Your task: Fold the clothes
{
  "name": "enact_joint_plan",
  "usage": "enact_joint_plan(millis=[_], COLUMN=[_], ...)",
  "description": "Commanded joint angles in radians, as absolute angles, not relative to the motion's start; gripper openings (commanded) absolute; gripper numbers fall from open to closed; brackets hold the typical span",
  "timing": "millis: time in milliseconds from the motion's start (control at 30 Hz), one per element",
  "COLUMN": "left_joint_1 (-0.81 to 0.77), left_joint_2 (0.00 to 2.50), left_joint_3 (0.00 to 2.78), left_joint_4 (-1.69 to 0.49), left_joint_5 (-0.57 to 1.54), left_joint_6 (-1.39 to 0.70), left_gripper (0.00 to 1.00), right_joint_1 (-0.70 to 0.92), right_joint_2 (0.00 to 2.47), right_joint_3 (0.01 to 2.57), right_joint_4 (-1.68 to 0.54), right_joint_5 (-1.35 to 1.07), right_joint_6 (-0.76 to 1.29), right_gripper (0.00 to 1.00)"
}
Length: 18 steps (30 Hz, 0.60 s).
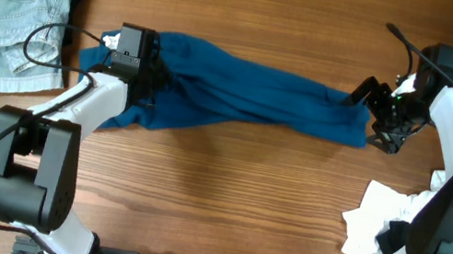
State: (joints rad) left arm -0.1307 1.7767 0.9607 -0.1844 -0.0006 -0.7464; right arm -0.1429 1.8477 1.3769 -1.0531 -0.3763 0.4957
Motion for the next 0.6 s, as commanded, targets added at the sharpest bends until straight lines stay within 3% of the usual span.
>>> enact_joint_plan(millis=[0, 167, 267, 300, 333, 433, 500, 567], left_joint_1=[-0.126, -0.126, -0.126, -0.126, -0.126, -0.126, -0.126, -0.126], left_joint_2=[1.774, 1.774, 1.775, 1.775, 1.775, 1.774, 1.775, 1.774], left_joint_3=[0.971, 0.971, 0.971, 0.971, 0.971, 0.971, 0.971, 0.971], left_joint_4=[-0.192, -0.192, -0.192, -0.192, -0.193, -0.202, -0.209, -0.215], left_joint_5=[0.011, 0.01, 0.01, 0.01, 0.01, 0.011, 0.01, 0.01], left_joint_6=[-0.744, -0.741, -0.741, -0.741, -0.741, -0.741, -0.741, -0.74], left_gripper=[0.35, 0.39, 0.4, 0.39, 0.4, 0.43, 0.43, 0.44], right_joint_1=[-0.145, -0.146, -0.145, -0.146, -0.146, -0.146, -0.151, -0.169], right_joint_2=[1.848, 1.849, 1.849, 1.849, 1.849, 1.849, 1.852, 1.86], right_joint_3=[1.315, 1.184, 1.155, 1.155, 1.155, 1.152, 1.151, 1.151], right_joint_4=[-1.064, -0.999, -0.972, -0.967, -0.96, -0.919, -0.9, -0.897], right_joint_5=[-0.394, -0.45, -0.45, -0.45, -0.45, -0.446, -0.445, -0.448], right_joint_6=[0.498, 0.5, 0.506, 0.511, 0.528, 0.577, 0.605, 0.614], right_gripper=[0.99, 0.93, 0.68, 0.53, 0.5, 0.55, 0.54, 0.63])
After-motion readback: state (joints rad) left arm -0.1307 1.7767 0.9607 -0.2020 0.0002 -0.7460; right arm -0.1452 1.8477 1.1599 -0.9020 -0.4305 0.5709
